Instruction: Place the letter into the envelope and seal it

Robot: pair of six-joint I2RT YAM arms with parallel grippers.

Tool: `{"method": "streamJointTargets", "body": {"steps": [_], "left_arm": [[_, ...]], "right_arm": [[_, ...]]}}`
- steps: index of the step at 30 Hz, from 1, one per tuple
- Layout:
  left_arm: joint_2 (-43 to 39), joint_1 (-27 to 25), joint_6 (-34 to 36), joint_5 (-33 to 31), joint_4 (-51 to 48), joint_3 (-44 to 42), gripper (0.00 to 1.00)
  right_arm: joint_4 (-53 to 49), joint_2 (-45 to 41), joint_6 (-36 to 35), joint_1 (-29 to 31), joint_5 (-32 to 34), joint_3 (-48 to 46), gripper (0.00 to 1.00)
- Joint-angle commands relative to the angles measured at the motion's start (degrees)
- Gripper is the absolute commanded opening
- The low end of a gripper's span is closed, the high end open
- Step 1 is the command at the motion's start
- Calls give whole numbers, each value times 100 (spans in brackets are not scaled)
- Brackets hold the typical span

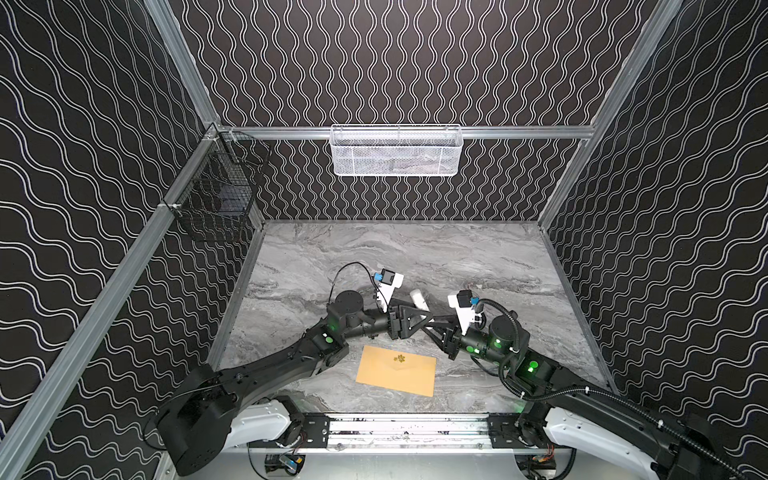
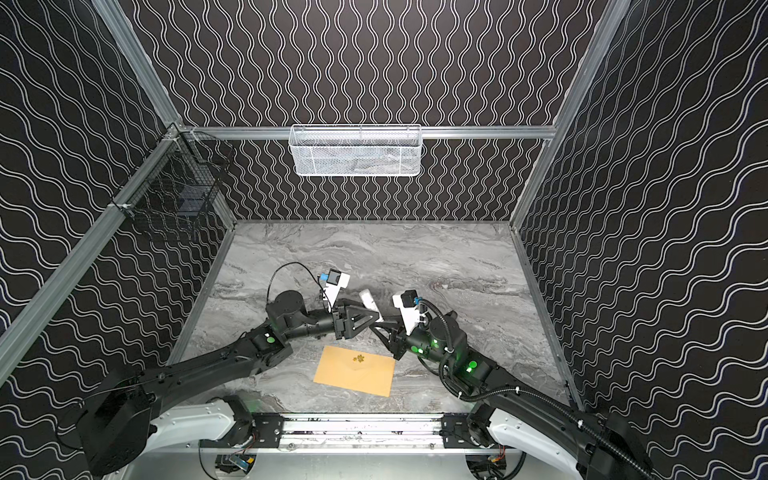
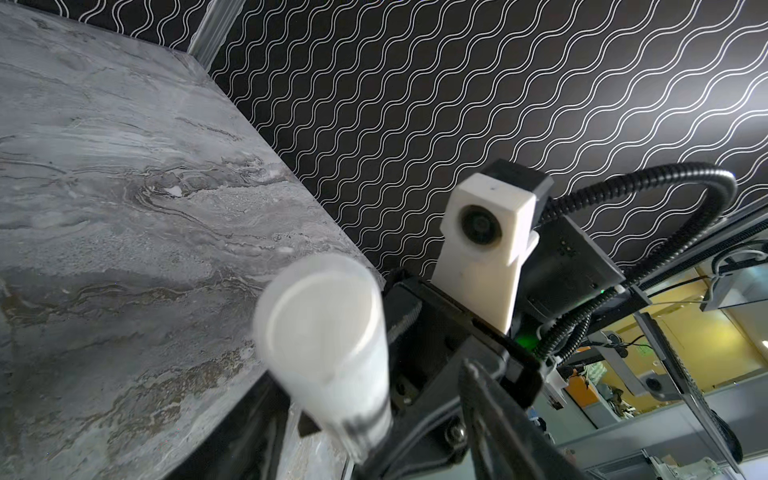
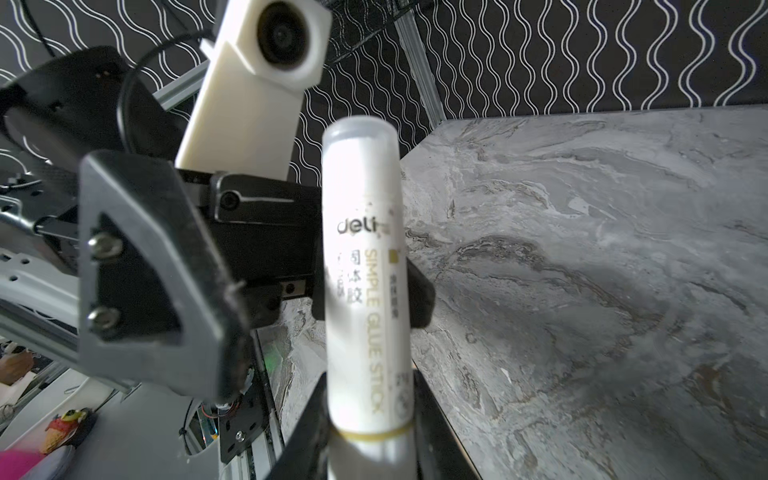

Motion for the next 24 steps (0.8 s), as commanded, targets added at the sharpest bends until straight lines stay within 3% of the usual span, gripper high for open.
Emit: {"method": "streamJointTargets", "body": {"steps": [1, 7, 14, 18, 21, 24], "left_arm": [[-11, -7, -67, -52, 343, 51, 59], [6, -6, -98, -37, 262, 162, 36], [59, -8, -65, -80, 197, 218, 27], [-27, -6, 31, -159, 80, 221, 29], [-161, -6, 183, -298, -83, 211, 41], [-248, -6, 280, -382, -152, 200, 42]], "right_arm": [[340, 21, -67, 69, 177, 84, 7], [359, 140, -192, 154, 276, 138, 7], [379, 307, -245, 189, 253, 206, 7], [416, 298, -209, 191, 307, 159, 7], [406, 299, -199, 188, 346, 146, 7], [376, 290, -210, 191, 324, 159, 7]]}}
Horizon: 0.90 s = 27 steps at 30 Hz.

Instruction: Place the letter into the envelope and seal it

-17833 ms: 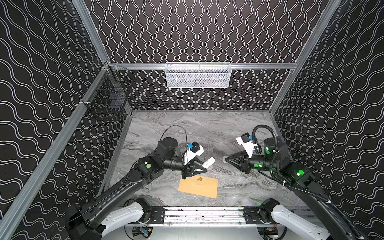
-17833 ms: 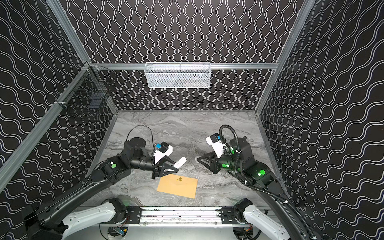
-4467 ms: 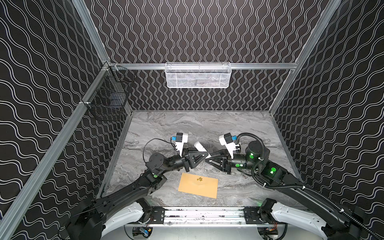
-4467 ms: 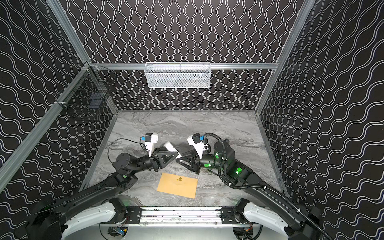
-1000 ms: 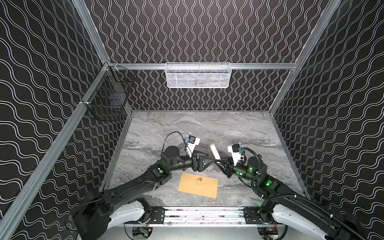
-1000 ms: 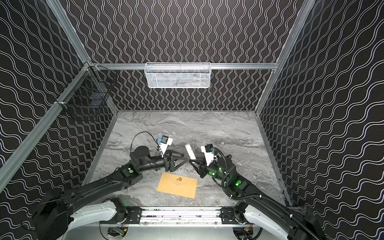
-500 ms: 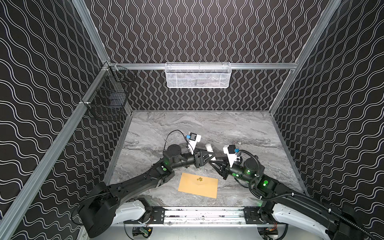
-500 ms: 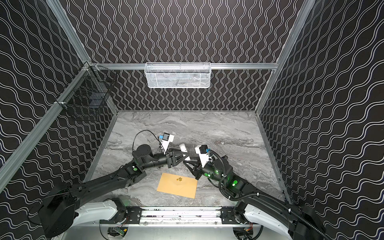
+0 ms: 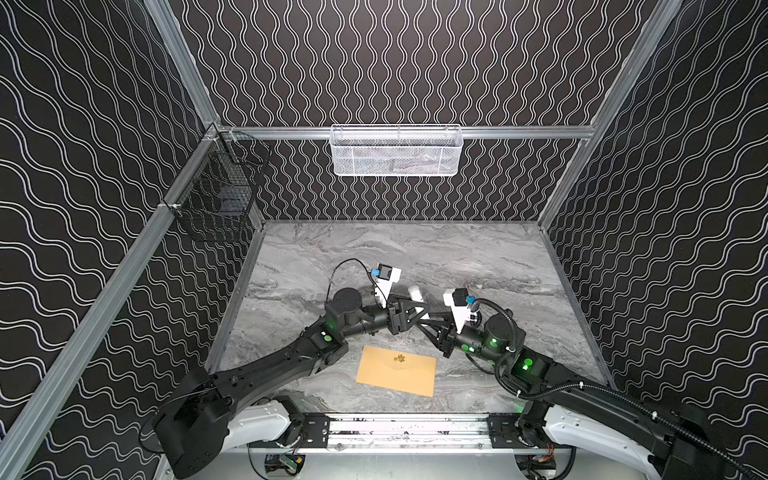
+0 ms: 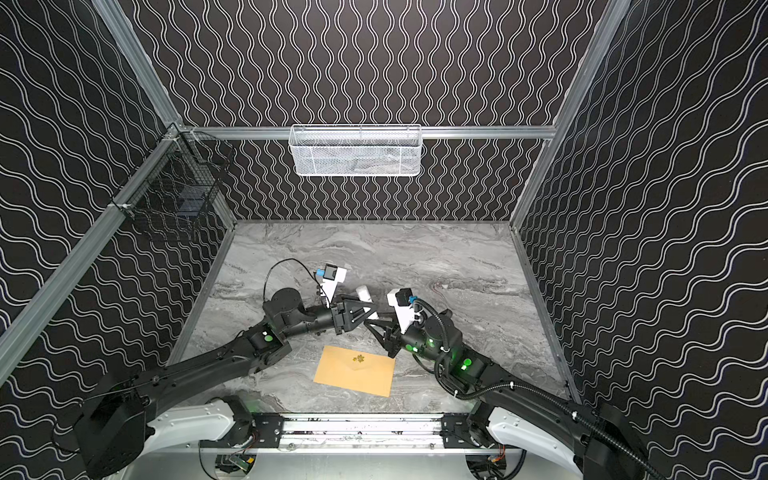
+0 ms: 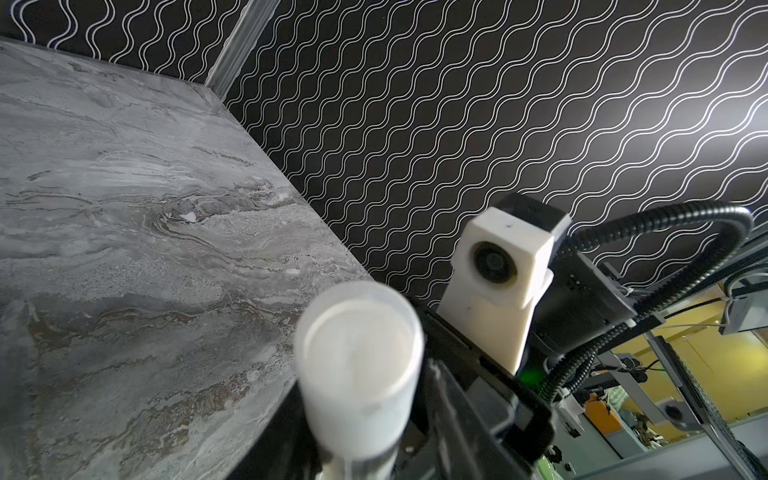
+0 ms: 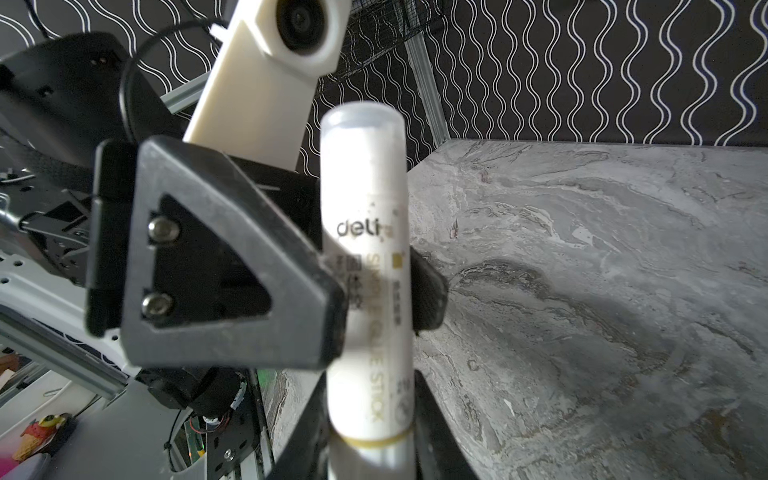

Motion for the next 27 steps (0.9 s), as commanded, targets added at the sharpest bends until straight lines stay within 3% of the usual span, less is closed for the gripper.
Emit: {"method": "streamJointTargets", "body": {"steps": [1, 7, 11, 14, 16, 18, 27], "left_arm": [[-62, -10, 235, -61, 99, 49, 41], [30, -8, 161, -4, 234, 54, 30], [-71, -12, 204, -78, 89, 34, 28], [-189, -8, 317, -193, -65, 37, 34], [-225, -12, 387, -248, -106, 47, 43], [-224, -8, 430, -292, -164, 73, 45], [-86, 1, 347, -260, -130, 111, 24]], "right_arm": [[86, 6, -31, 5, 48, 4, 7], [101, 57, -14, 21, -24, 39, 7], [89, 23, -13, 41, 15, 15, 7], [100, 31, -5, 50, 36, 4, 7], [110, 47, -4, 51, 21, 5, 8], [111, 57, -13, 56, 11, 13, 7], [118, 122, -26, 58, -88, 16, 8]]}}
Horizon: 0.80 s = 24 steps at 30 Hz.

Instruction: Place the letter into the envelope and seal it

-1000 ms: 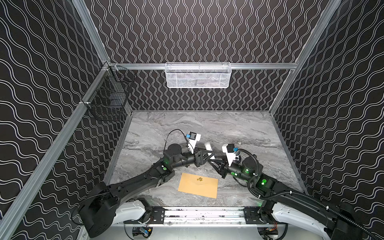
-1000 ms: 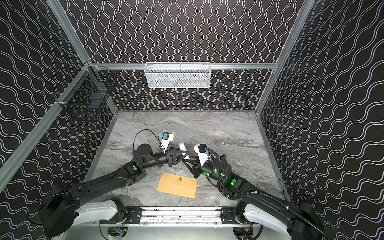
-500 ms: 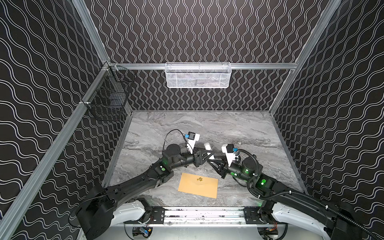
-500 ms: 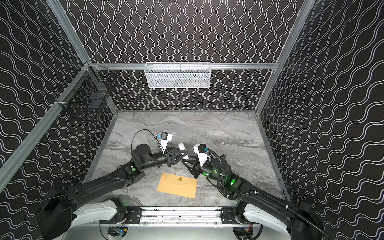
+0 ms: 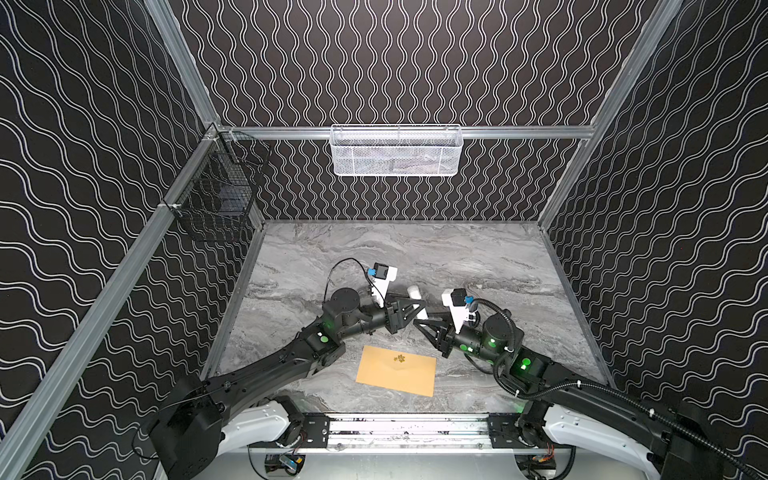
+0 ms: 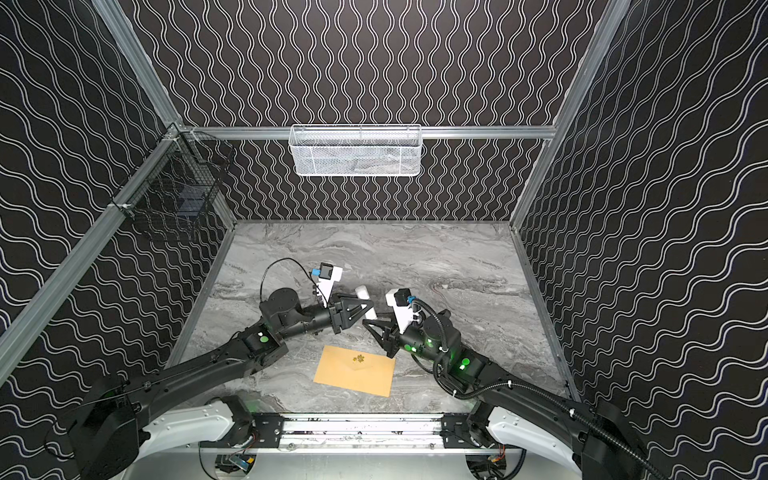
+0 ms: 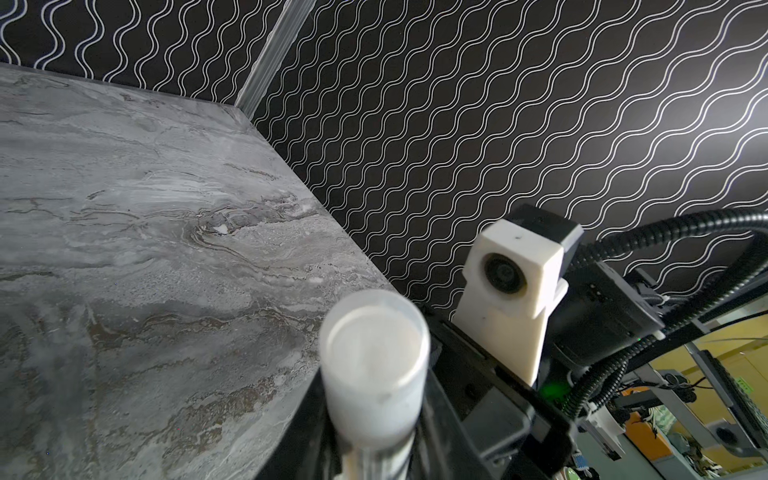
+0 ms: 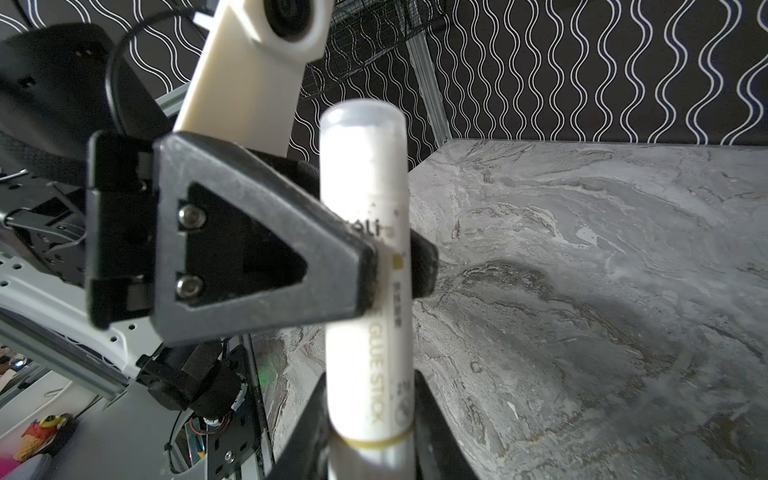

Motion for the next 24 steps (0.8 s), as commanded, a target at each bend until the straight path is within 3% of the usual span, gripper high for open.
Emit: {"method": "streamJointTargets", "body": {"steps": [1, 6, 8, 10, 13, 19, 24], "left_arm": [[62, -4, 64, 115, 122, 119, 21], [127, -4, 57, 199, 92, 188, 15], [140, -3, 56, 250, 37, 222, 12], [156, 12, 90, 366, -61, 255, 9], [166, 90, 58, 753, 40, 250, 4], [55, 117, -2, 1521, 367, 244, 0], [-84, 117, -210, 1749, 813, 72, 0]], "right_arm": [[3, -2, -37, 10, -83, 18, 9], [-96, -139, -24, 9, -104, 12, 16], [-278, -185, -8, 9, -187, 95, 30], [-671, -262, 10, -7, -442, 244, 50], [-1365, -536, -200, -49, -830, 445, 63], [-1137, -1353, -18, -363, -1605, 14, 76], [-453, -1258, 406, -604, -2415, -123, 74]]}}
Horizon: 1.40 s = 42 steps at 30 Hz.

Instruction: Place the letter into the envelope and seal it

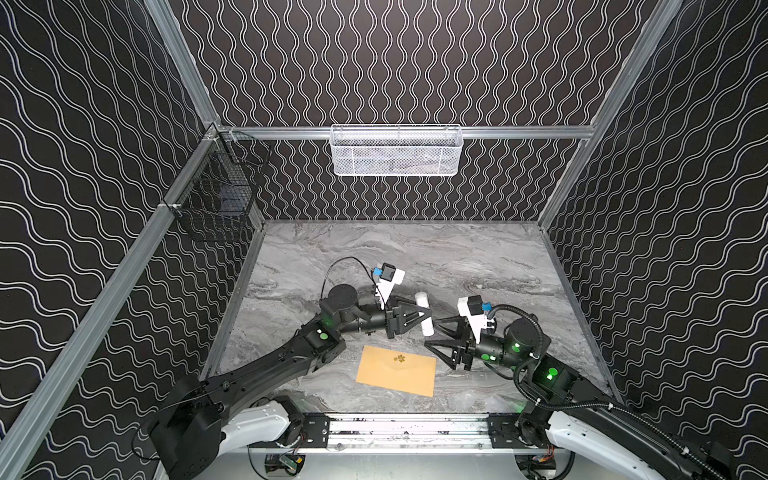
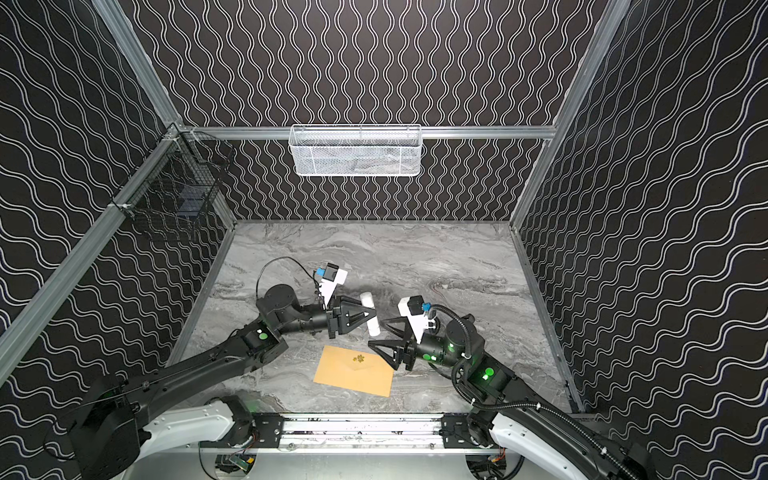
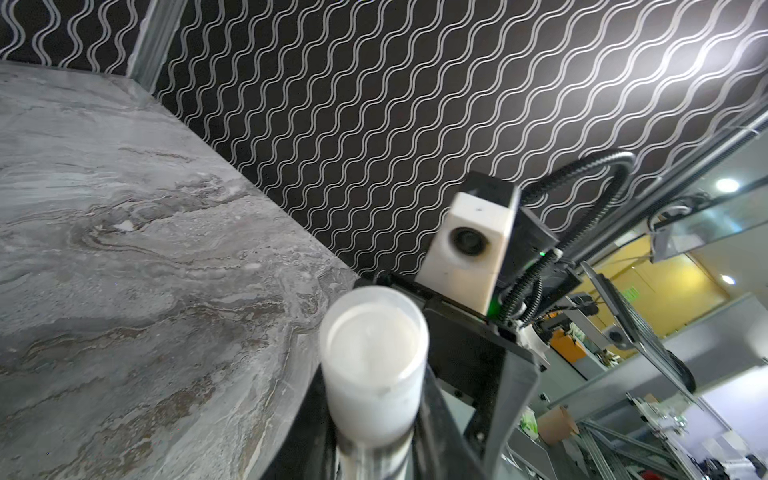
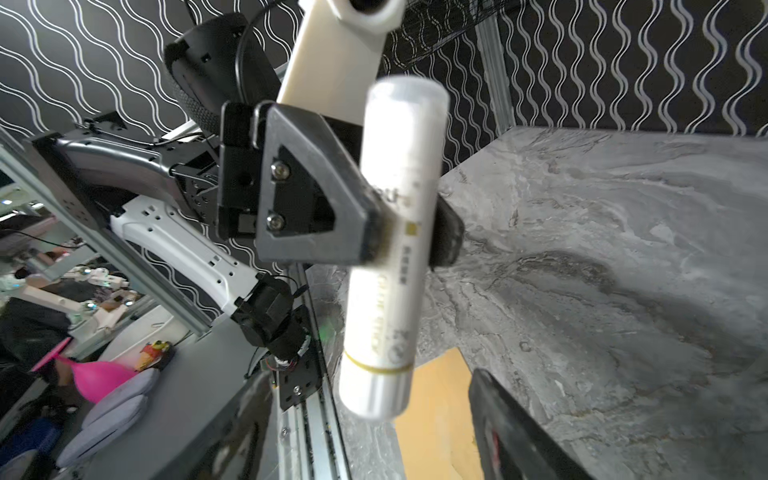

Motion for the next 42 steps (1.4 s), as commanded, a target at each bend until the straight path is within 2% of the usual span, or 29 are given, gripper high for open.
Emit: {"method": "streamJointTargets", "body": {"steps": [1, 8, 13, 19, 23, 26, 29, 34, 36, 38, 40, 42], "left_arm": [[-33, 12, -190, 296, 578, -82, 0], [33, 10, -449, 323, 1136, -214, 0], [98, 7, -521, 286, 1341, -272, 0], [16, 5, -349, 85, 1158, -351, 0], [70, 3, -235, -13, 995, -306, 0], [60, 5, -124, -226, 845, -334, 0], [26, 6, -7, -398, 652, -304, 0], [-58, 8, 118, -746, 352, -329, 0], [-78, 10, 151, -818, 302, -343, 0], [-105, 10, 185, -829, 270, -365, 0], [-169, 14, 216, -921, 206, -415, 0], [-224, 28, 246, -965, 155, -436, 0]], "right_arm": [[701, 117, 387, -81, -703, -53, 72], [1470, 658, 644, -126, -965, 0, 59], [1544, 940, 651, -127, -1096, 141, 48], [1389, 980, 619, -127, -1053, 266, 28], [935, 922, 631, -109, -748, 411, 14], [406, 866, 582, 6, -120, 594, 2], [-409, 855, 466, 387, 1006, 969, 0], [-1693, 1103, 536, 1528, 3736, 1627, 0], [-2194, 1296, 619, 1901, 4574, 1931, 0], [-2457, 1415, 703, 2054, 4935, 2116, 0], [-2476, 1445, 690, 2088, 4843, 2173, 2], [-2386, 1358, 607, 2088, 4617, 2132, 14]]}}
